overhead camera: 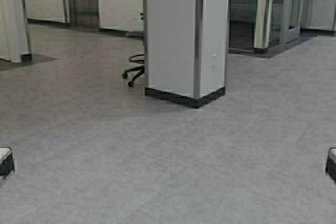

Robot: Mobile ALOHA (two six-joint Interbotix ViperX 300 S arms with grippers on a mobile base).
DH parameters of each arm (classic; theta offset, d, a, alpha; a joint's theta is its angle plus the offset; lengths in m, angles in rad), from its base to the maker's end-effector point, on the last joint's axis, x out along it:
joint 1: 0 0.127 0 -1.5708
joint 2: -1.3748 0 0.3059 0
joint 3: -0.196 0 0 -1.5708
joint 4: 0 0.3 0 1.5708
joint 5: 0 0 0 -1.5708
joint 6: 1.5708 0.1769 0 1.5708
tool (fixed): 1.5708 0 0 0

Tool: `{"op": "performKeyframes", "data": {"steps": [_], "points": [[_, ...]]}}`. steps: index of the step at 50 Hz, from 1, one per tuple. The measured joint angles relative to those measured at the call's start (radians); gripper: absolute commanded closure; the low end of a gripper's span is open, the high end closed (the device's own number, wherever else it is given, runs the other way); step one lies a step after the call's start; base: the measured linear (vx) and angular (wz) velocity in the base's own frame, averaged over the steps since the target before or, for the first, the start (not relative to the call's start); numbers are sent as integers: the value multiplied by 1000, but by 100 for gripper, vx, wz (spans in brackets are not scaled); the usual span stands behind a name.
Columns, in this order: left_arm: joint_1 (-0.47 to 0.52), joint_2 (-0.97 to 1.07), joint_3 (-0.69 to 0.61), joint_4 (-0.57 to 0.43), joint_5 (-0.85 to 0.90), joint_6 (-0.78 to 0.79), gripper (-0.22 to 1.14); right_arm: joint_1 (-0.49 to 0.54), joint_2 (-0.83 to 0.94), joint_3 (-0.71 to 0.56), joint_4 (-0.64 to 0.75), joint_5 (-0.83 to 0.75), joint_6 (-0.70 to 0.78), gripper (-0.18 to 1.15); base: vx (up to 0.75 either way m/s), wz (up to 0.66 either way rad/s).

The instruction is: Navigate to elevator, push the call button, then enter the elevator

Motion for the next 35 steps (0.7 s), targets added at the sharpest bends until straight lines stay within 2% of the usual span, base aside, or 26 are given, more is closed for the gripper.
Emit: {"op": "performKeyframes", "data": {"steps": [35], "points": [[0,-14,0,0,-3,-44,89,-2,35,-8,-87,0,6,92,74,26]]}}
